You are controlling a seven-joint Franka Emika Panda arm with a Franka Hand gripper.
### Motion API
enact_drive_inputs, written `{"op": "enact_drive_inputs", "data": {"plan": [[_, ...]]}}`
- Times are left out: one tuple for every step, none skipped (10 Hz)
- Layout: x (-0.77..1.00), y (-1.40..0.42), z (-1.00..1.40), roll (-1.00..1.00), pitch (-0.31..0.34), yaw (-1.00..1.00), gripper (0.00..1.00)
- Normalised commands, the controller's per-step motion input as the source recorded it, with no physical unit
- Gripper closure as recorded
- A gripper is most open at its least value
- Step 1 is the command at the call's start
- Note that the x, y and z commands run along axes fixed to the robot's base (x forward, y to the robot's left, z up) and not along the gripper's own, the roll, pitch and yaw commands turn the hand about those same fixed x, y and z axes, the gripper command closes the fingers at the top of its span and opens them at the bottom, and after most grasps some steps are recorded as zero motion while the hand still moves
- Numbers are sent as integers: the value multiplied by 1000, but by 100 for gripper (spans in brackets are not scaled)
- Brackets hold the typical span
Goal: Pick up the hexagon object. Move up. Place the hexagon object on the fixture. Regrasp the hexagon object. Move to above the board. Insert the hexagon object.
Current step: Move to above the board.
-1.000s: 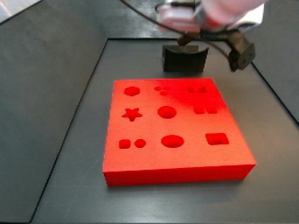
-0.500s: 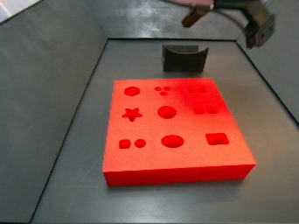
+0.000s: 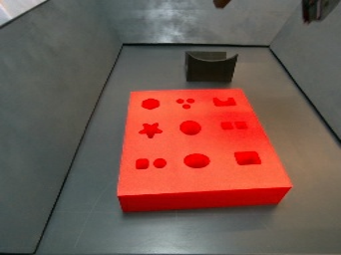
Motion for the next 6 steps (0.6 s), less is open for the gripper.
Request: {"op": "enact_drive_inputs", "data": {"plan": [[71,-104,1000,-36,64,68,100],[64,-89,1000,-41,71,57,100],[62,-81,1000,-43,81,54,100],[52,-61,897,-46,92,53,100],[40,-43,742,-51,98,53,100],[28,-27,534,-54,105,59,100]]}}
